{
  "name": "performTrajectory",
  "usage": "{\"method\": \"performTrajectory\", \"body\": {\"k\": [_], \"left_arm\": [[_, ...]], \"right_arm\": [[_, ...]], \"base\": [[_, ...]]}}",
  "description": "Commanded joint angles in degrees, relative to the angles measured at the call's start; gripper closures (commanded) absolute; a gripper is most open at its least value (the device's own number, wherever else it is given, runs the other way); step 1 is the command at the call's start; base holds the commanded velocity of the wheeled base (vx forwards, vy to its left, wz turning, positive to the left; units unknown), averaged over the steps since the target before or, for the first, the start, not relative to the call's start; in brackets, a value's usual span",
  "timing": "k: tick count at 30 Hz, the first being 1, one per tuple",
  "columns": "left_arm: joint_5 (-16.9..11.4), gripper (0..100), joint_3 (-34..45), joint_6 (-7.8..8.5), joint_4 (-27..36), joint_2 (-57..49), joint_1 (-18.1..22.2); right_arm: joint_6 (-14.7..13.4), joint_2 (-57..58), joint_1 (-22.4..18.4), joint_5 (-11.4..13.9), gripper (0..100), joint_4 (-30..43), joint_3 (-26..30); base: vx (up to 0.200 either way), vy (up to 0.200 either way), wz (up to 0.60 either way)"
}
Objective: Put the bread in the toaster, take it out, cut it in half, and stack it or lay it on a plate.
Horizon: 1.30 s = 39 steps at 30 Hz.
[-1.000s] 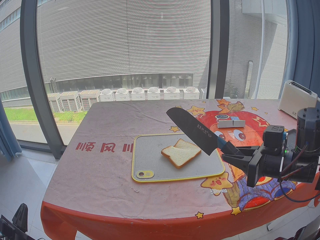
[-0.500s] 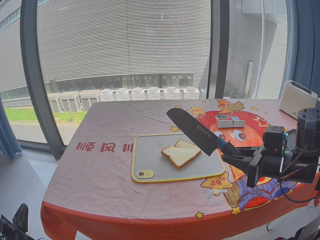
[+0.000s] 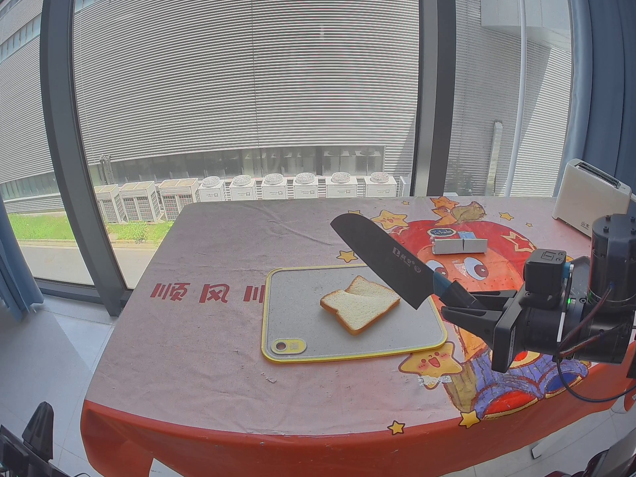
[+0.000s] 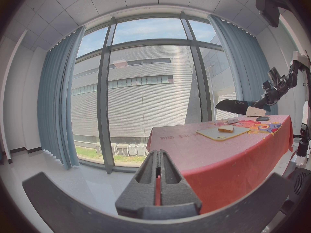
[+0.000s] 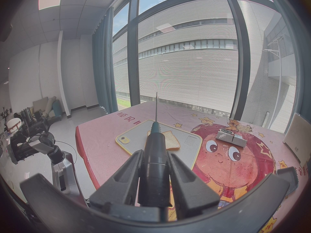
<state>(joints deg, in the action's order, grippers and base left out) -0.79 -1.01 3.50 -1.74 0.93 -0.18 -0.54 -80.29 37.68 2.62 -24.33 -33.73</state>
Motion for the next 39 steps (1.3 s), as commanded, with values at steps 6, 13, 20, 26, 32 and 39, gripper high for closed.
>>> {"method": "performTrajectory", "body": {"k": [6, 13, 20, 26, 32, 39], "left_arm": [[0.27, 100, 1.01, -0.33, -17.77, 0.04, -0.08], [0.44, 100, 1.01, -0.07, -13.46, 0.04, -0.08], [-1.14, 100, 1.01, -1.13, -13.73, 0.04, -0.08], [-3.07, 100, -1.54, -1.57, -15.4, -0.93, 0.18], [-3.6, 100, -2.5, -1.48, -16.71, 3.91, 0.18], [-3.69, 100, -2.68, -1.39, -29.37, 17.09, -0.26]], "right_arm": [[0.71, -0.13, 0.11, 0.1, 100, -0.1, 0.25], [0.71, 0.31, 0.11, 0.1, 100, -0.1, 0.16], [0.62, 0.13, 0.11, 0.02, 100, -0.1, 0.16], [0.45, 0.13, 0.11, -0.07, 100, -0.1, 0.07], [0.45, -0.04, 0.2, -0.07, 100, -0.1, 0.16], [0.45, -0.13, 0.2, -0.07, 100, -0.1, 0.25]], "base": [[0.0, 0.0, 0.0], [0.0, 0.0, 0.0], [0.0, 0.0, 0.0], [0.0, 0.0, 0.0], [0.0, 0.0, 0.0], [0.0, 0.0, 0.0]]}}
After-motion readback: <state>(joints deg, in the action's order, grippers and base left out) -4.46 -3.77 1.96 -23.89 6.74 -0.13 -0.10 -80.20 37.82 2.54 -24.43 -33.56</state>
